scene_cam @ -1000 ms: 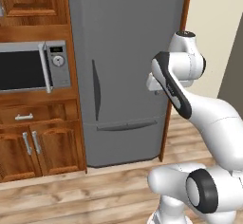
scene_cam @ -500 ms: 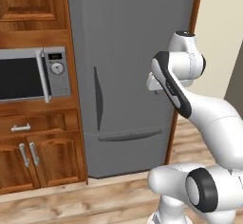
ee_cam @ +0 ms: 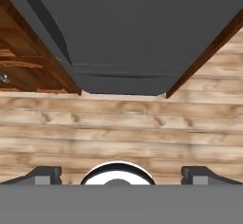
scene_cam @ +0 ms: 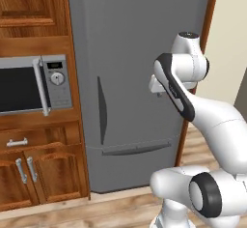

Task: Navigate to the fridge.

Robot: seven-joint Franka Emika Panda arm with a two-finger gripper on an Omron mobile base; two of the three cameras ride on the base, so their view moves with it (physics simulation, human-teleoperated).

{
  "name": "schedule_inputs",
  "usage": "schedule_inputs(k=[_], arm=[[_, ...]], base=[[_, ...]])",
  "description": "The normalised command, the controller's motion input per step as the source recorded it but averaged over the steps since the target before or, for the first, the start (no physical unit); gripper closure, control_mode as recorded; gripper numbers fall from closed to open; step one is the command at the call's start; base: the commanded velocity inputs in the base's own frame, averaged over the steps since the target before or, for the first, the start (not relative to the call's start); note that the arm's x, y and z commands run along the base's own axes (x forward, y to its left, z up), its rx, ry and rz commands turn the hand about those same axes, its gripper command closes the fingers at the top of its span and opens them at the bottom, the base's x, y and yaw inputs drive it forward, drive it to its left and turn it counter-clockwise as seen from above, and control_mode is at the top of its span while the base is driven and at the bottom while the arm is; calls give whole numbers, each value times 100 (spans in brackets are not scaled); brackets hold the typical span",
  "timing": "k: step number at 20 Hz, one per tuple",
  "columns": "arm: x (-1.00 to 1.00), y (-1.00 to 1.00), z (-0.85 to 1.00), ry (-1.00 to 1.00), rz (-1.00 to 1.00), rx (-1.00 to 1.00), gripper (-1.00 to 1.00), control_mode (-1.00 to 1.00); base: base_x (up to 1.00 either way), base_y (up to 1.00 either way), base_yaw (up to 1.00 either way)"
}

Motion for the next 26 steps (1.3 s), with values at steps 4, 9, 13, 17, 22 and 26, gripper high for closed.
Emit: schedule_inputs(k=[4,9,13,17,22,26], arm=[[0,0,0,0,0,0,-100,100],[0,0,0,0,0,0,-100,100],[0,0,0,0,0,0,-100,100],[0,0,0,0,0,0,-100,100],[0,0,0,0,0,0,-100,100],[0,0,0,0,0,0,-100,100]], base=[[44,0,0],[55,0,0],[55,0,0],[39,0,0],[35,0,0],[49,0,0]])
